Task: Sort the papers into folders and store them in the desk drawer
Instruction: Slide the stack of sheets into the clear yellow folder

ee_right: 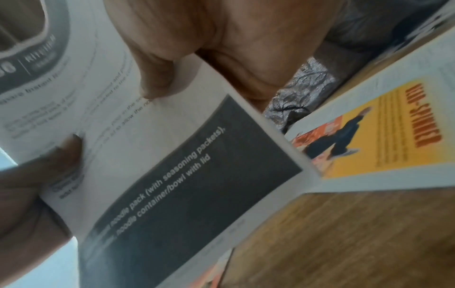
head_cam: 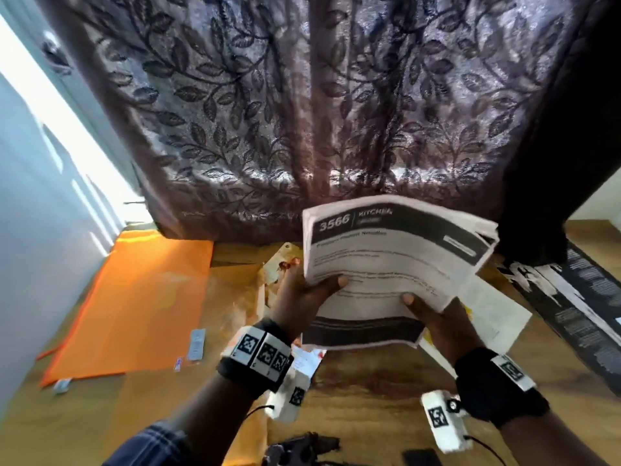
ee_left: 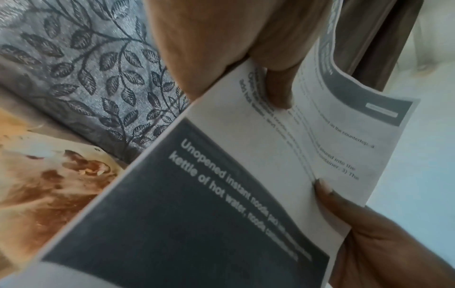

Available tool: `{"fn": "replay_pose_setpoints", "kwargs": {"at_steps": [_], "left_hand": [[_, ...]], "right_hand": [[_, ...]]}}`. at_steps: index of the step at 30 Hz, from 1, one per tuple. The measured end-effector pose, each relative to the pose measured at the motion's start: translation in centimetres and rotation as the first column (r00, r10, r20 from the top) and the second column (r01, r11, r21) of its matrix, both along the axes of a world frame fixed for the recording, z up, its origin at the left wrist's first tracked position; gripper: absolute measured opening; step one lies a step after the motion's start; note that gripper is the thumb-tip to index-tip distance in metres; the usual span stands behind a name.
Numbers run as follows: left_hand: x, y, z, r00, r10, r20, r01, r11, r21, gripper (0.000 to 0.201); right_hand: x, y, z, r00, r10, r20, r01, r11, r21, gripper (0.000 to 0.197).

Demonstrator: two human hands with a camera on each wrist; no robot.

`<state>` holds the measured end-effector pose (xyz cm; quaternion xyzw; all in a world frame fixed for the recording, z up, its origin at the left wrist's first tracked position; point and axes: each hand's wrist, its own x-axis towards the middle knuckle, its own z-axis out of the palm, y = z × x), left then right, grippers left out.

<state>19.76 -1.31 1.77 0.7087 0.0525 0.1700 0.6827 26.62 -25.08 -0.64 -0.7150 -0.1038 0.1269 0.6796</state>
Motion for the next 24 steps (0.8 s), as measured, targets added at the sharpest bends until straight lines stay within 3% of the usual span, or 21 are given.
{"fn": "replay_pose_setpoints", "kwargs": {"at_steps": [5,8,10,11,13,14,15,17,19,20,22,24], "left_hand": [[-1.8,2.4,-0.5,0.988,0.125,-0.089,-0.108,0.977,0.182,0.017],[-3.7,4.5,-1.8,0.937,0.201,-0.287,-0.111,0.947,0.302,0.017],[-6.1,5.8,-3.1,0.881,0.245,-0.405,-0.097,0.931,0.353,0.022],[-7.6,6.6,-3.9,0.851,0.305,-0.427,-0.058,0.863,0.502,0.022],[-11.1,7.1,-5.5,0.768,0.443,-0.463,0.106,0.624,0.774,0.027],[-12.6,6.9,-6.3,0.715,0.502,-0.486,0.200,0.519,0.831,0.039],[-13.7,6.5,-6.7,0.667,0.542,-0.511,0.271,0.463,0.844,0.050],[-14.6,5.5,-7.2,0.626,0.588,-0.512,0.332,0.394,0.857,0.063],[-14.9,5.2,-7.8,0.637,0.601,-0.484,0.331,0.354,0.875,0.066],[-14.8,5.1,-8.0,0.645,0.599,-0.475,0.324,0.349,0.879,0.069],[-14.7,5.2,-8.3,0.674,0.556,-0.487,0.324,0.370,0.871,0.073],[-14.7,5.2,-8.3,0.706,0.501,-0.501,0.334,0.388,0.859,0.063]], "right_hand": [[-0.7,2.4,0.0,0.997,0.078,0.024,-0.075,0.992,-0.097,0.023],[-0.8,3.1,-1.2,0.999,0.044,0.014,-0.042,0.993,-0.109,0.032],[-1.0,3.5,-1.8,1.000,0.016,0.013,-0.014,0.990,-0.142,0.025],[-1.0,3.6,-2.0,1.000,0.003,0.014,-0.001,0.986,-0.165,0.019],[-1.3,4.1,-2.8,1.000,-0.012,0.016,0.015,0.982,-0.190,0.012],[-1.5,4.4,-3.2,1.000,-0.017,0.008,0.018,0.982,-0.188,0.014],[-1.9,4.8,-3.5,1.000,-0.026,-0.007,0.024,0.983,-0.181,0.018],[-2.4,5.6,-4.0,0.997,-0.054,-0.052,0.045,0.985,-0.169,0.019],[-3.0,6.5,-4.6,0.995,-0.064,-0.079,0.048,0.981,-0.190,0.014],[-3.3,6.8,-4.9,0.995,-0.061,-0.076,0.043,0.977,-0.211,0.010],[-3.8,7.2,-5.5,0.996,-0.060,-0.073,0.040,0.969,-0.242,0.020],[-4.3,7.5,-5.4,0.995,-0.060,-0.077,0.041,0.974,-0.224,0.025]]}}
